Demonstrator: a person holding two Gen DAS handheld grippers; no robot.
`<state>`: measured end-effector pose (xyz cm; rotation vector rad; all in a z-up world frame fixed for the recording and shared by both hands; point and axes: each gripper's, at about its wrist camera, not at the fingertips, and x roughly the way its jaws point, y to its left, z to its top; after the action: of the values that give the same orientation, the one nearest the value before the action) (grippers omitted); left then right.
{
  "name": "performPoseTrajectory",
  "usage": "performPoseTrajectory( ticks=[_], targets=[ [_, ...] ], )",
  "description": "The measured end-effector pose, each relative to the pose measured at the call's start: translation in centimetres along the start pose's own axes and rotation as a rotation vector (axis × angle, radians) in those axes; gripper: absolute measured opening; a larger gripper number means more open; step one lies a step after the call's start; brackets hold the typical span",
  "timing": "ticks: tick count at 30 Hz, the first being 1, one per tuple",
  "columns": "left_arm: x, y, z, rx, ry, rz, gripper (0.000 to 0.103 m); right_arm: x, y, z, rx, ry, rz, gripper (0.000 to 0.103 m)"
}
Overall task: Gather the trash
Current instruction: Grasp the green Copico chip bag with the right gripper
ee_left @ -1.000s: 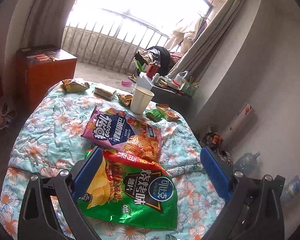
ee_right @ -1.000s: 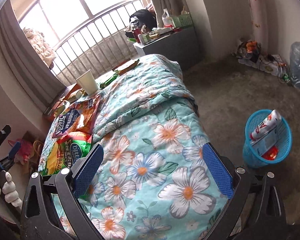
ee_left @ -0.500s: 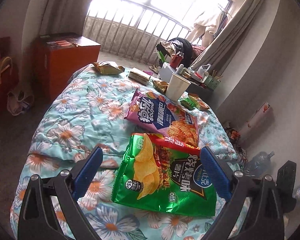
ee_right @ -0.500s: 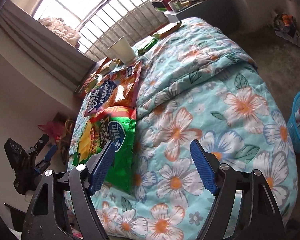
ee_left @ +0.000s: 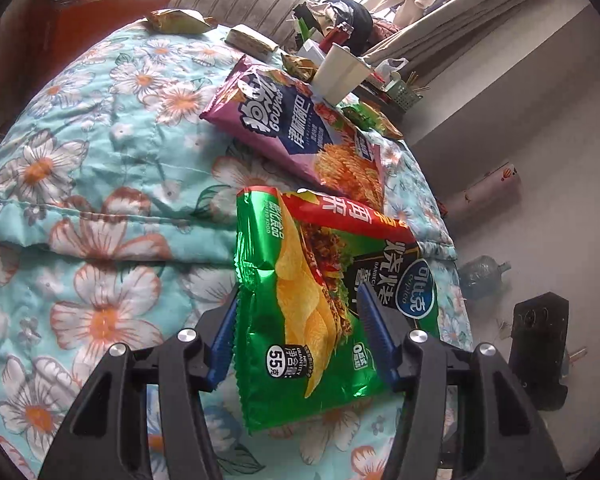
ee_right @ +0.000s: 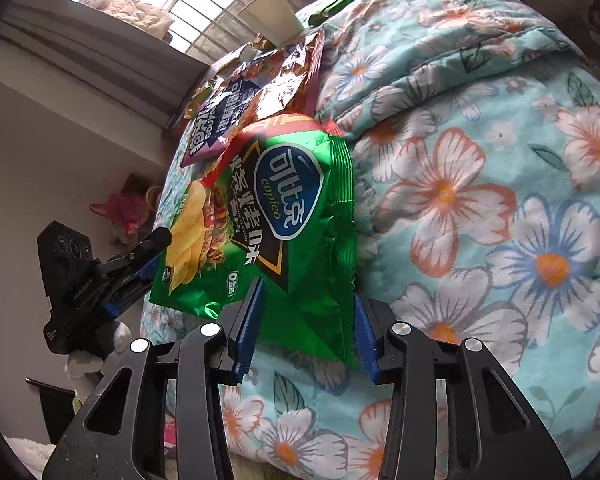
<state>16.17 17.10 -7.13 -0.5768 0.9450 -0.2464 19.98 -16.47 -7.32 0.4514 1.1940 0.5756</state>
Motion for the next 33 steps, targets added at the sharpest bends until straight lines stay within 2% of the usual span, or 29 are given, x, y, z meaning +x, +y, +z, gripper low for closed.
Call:
performPoseTrajectory(
  ticks=[2, 4, 5, 6, 7, 9, 11, 13, 15, 16, 19, 20, 22, 24, 27, 29, 31, 33],
  targets=[
    [0.2, -2.1, -1.3, 0.043, 0.053, -0.061, 0.054, -1.9, -1.2, 1.1, 0.027, -0.052, -0.034, 0.042],
    [1.0, -4.6, -2.8, 0.084, 0.119, -0.143, 0.054, -4.0, -2.4, 2.7, 0.063, -0.127, -0.098, 0.049],
    [1.5, -5.9, -3.8, 0.111, 0.158, -0.193, 0.055, -5.1, -3.0, 3.5, 0.073, -0.185, -0.136, 0.066],
    [2.0, -7.2, -4.8, 0.141, 0.190, -0.237, 0.056, -6.3, -3.6, 4.1, 0.077, -0.257, -0.181, 0.075],
    [2.5, -8.6, -5.9, 0.176, 0.218, -0.269, 0.056, -7.4, -4.2, 4.6, 0.081, -0.331, -0.231, 0.090],
    [3.4, -10.8, -7.8, 0.245, 0.268, -0.293, 0.057, -9.4, -5.6, 5.0, 0.113, -0.423, -0.298, 0.092],
    [3.6, -12.1, -8.9, 0.299, 0.306, -0.311, 0.057, -10.9, -7.1, 4.6, 0.182, -0.442, -0.260, 0.092],
    [3.0, -12.4, -8.9, 0.325, 0.308, -0.347, 0.058, -12.3, -8.4, 3.6, 0.209, -0.430, -0.204, 0.092],
    [2.1, -12.1, -8.2, 0.354, 0.281, -0.370, 0.067, -12.2, -8.5, 2.0, 0.215, -0.376, -0.149, 0.092],
    [1.6, -11.7, -7.8, 0.373, 0.257, -0.362, 0.074, -11.7, -8.5, 1.0, 0.224, -0.334, -0.089, 0.092],
    [1.2, -10.3, -6.3, 0.367, 0.209, -0.315, 0.075, -9.9, -7.7, -1.7, 0.275, -0.227, 0.142, 0.092],
    [1.0, -9.3, -5.5, 0.341, 0.202, -0.316, 0.075, -9.3, -7.2, -2.5, 0.279, -0.201, 0.188, 0.092],
    [1.0, -8.1, -4.5, 0.278, 0.191, -0.332, 0.075, -7.9, -6.4, -3.3, 0.279, -0.154, 0.205, 0.090],
    [1.5, -7.3, -4.1, 0.229, 0.194, -0.340, 0.075, -6.4, -5.4, -3.4, 0.265, -0.117, 0.214, 0.085],
    [2.4, -7.1, -4.5, 0.198, 0.219, -0.339, 0.075, -4.3, -4.8, -2.8, 0.299, -0.070, 0.226, 0.076],
    [2.9, -7.5, -4.8, 0.203, 0.230, -0.335, 0.075, -3.1, -4.5, -2.1, 0.324, -0.057, 0.180, 0.071],
    [3.3, -7.7, -5.2, 0.202, 0.240, -0.336, 0.075, -2.9, -3.8, -1.4, 0.319, -0.072, 0.154, 0.070],
    [3.7, -7.9, -5.7, 0.194, 0.251, -0.340, 0.075, -2.5, -3.2, -0.9, 0.317, -0.084, 0.115, 0.063]
  ],
)
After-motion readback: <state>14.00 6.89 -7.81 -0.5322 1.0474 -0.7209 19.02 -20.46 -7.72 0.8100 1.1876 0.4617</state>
